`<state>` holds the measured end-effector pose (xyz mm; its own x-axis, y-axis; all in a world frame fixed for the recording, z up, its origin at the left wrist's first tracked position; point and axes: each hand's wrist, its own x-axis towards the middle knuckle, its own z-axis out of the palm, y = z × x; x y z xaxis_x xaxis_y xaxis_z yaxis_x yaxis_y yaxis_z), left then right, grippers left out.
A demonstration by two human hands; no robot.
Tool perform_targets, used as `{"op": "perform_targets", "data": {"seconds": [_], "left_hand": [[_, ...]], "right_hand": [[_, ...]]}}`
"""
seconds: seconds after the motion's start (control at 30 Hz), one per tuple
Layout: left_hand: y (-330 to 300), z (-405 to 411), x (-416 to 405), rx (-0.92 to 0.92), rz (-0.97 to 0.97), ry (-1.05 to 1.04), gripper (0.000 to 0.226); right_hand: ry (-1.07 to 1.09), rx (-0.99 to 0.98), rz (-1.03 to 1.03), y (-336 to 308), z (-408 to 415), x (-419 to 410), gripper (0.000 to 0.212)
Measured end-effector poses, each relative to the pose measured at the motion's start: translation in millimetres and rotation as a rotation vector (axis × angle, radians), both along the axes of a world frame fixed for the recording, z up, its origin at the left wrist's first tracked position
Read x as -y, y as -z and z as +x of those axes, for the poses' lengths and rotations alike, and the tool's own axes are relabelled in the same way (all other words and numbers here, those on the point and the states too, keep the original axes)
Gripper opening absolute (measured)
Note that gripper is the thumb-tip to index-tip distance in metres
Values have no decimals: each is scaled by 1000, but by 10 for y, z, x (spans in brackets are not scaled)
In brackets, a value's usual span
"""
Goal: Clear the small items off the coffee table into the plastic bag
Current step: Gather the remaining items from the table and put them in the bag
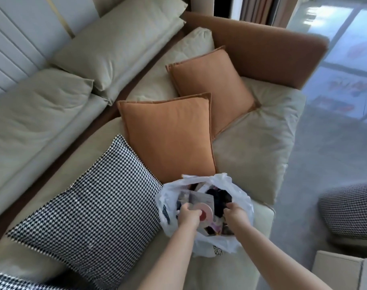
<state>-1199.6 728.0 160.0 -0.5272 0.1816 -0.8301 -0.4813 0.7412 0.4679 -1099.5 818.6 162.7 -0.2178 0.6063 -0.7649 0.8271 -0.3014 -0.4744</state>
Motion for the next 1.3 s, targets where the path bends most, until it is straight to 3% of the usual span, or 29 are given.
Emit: {"op": "perform_targets", "data": {"seconds": [0.07,0.17,0.27,0.37,0.43,0.63,1.0,1.07,1.17,1.3], "left_hand": [[-125,56,12,14,42,45,58],[-352,177,27,36,100,103,30],[-561,317,83,53,148,179,19],[-711,463,139,33,171,263,35],[-817,579,177,10,173,326,35],[-1090,1098,206,-32,197,559,6],[-1290,2933,163,-143,224,1104,17],[-1316,3362,236,-155,232,1185,11],[-1336,4036,413,-207,268,1303,33],[-1389,4893,716,-276,329,1537,28]], "right_hand": [[-19,-46,-27,-117,32,40,36],[-63,-77,-12,-342,102,116,9],[-82,-95,35,-559,220,170,20],[-76,-122,59,-743,392,234,24],[-39,-145,64,-854,567,292,14],[37,-126,159,-1119,1342,464,27],[222,-8,369,-1370,3360,914,27],[265,4,401,-1376,3798,1100,25],[348,42,432,-1390,4479,1457,23],[486,108,442,-1360,5304,2003,23]]}}
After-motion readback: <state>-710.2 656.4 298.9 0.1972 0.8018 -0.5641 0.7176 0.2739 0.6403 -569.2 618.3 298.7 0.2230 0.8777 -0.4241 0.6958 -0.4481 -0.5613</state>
